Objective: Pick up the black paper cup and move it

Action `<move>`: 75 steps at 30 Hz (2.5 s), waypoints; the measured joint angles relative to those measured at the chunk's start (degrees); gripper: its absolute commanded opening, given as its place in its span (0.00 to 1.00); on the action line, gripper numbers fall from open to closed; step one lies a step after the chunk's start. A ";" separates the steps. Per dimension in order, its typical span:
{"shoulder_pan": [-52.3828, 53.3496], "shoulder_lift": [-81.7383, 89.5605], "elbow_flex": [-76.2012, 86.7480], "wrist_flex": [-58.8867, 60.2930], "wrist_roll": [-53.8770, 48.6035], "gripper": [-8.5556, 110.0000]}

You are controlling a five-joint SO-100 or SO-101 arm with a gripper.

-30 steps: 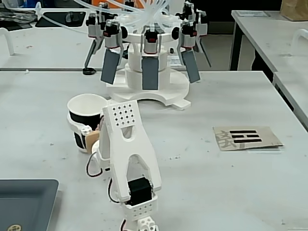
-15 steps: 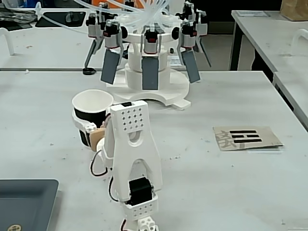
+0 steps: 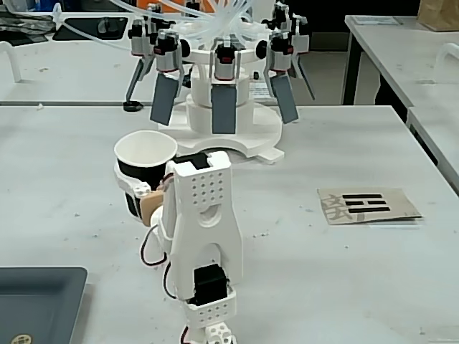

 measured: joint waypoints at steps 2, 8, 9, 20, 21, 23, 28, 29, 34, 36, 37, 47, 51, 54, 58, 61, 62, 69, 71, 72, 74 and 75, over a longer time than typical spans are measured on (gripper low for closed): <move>0.18 1.49 1.49 0.00 0.00 0.11; 2.02 5.80 5.62 0.00 0.00 0.11; 2.37 6.50 6.33 0.00 0.00 0.11; 5.62 14.33 14.33 -0.09 0.00 0.11; 5.71 14.85 14.94 -0.09 0.00 0.11; 5.98 15.64 15.12 -0.09 0.00 0.11; 6.86 16.52 15.12 -0.09 -0.79 0.11; 7.12 16.88 15.12 -0.09 -1.05 0.11; 8.61 18.46 16.79 -0.18 -2.11 0.12; 9.58 18.98 17.31 -0.18 -2.55 0.13; 10.20 19.16 17.49 -0.18 -2.90 0.13; 15.21 19.42 17.58 -0.09 -4.75 0.13; 16.87 19.42 17.58 0.62 -4.75 0.13; 17.84 19.42 17.58 1.85 -4.75 0.13; 19.34 19.42 15.91 4.83 -4.75 0.13; 20.21 19.07 13.01 6.68 -4.48 0.13; 20.30 18.54 11.78 6.94 -4.22 0.13; 20.83 14.15 4.13 9.49 -3.96 0.13; 20.83 12.83 2.11 10.20 -3.96 0.13; 21.09 12.30 1.23 10.46 -3.96 0.13; 21.71 11.34 -0.53 11.16 -3.96 0.12; 21.88 10.99 -1.41 11.51 -3.96 0.12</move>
